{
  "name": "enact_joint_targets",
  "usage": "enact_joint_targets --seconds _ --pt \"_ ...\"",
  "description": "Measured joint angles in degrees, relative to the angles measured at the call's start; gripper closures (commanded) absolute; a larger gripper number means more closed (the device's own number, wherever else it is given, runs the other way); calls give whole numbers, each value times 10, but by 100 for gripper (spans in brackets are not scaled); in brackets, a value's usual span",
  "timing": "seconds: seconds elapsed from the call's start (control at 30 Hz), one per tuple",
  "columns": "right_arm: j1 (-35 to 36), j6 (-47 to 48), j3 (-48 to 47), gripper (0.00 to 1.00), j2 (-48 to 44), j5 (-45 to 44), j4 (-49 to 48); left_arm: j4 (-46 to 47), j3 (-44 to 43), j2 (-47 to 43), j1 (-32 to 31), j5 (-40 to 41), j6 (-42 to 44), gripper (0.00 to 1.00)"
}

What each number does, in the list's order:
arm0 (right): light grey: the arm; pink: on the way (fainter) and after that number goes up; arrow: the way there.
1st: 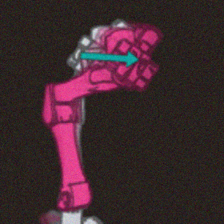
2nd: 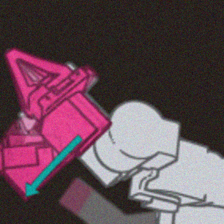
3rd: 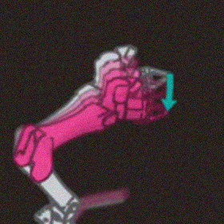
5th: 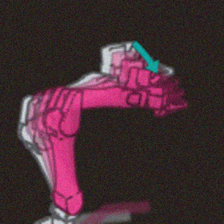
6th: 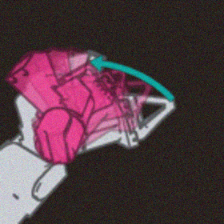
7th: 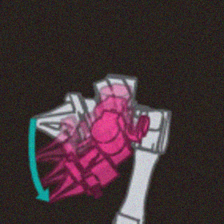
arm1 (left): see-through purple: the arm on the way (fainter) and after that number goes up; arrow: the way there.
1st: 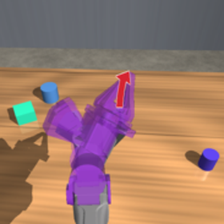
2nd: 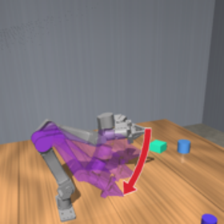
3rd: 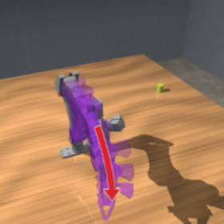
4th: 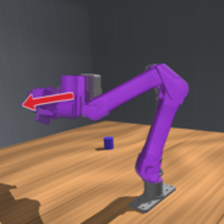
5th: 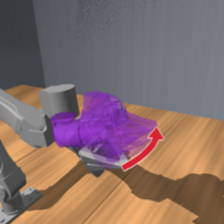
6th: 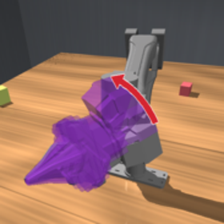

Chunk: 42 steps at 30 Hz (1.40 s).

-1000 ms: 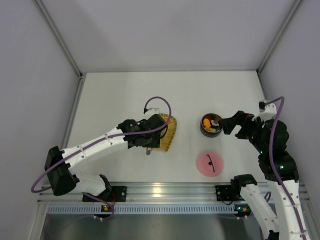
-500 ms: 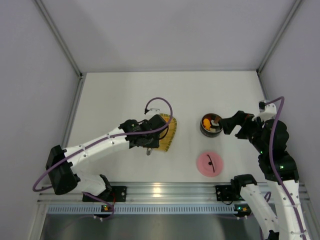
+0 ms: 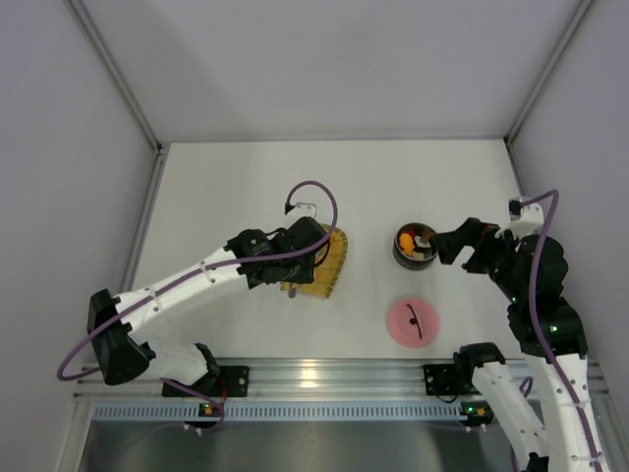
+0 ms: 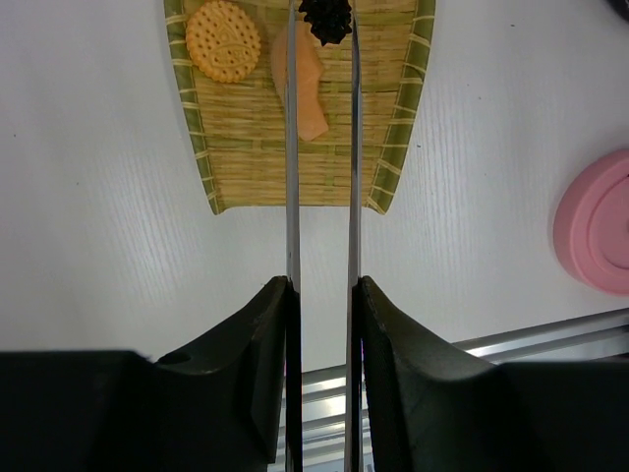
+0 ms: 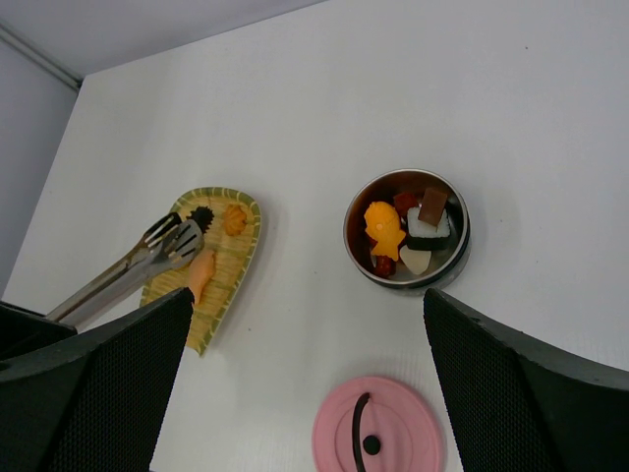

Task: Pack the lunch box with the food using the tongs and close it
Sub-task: Pick up the fake food from the plate, then place the fake food in the packing box.

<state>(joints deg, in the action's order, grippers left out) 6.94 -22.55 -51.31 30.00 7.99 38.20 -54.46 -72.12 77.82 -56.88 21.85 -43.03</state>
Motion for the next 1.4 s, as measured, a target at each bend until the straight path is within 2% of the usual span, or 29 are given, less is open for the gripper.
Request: enact_joint_targets --seconds 0.27,0.5,0.67,1.1,1.4 --pt "0 0 0 1 0 0 0 14 -48 0 -21 -32 69 79" --pt "0 0 -1 1 5 -3 0 61 -61 5 -22 -105 132 78" --pt "0 0 -1 1 12 -4 0 98 -98 47 -22 -165 165 77" --pt "0 0 -2 1 12 -11 2 185 -160 174 -25 -238 185 76" --pt "0 0 -2 1 11 -13 3 195 -162 206 -25 -238 186 66"
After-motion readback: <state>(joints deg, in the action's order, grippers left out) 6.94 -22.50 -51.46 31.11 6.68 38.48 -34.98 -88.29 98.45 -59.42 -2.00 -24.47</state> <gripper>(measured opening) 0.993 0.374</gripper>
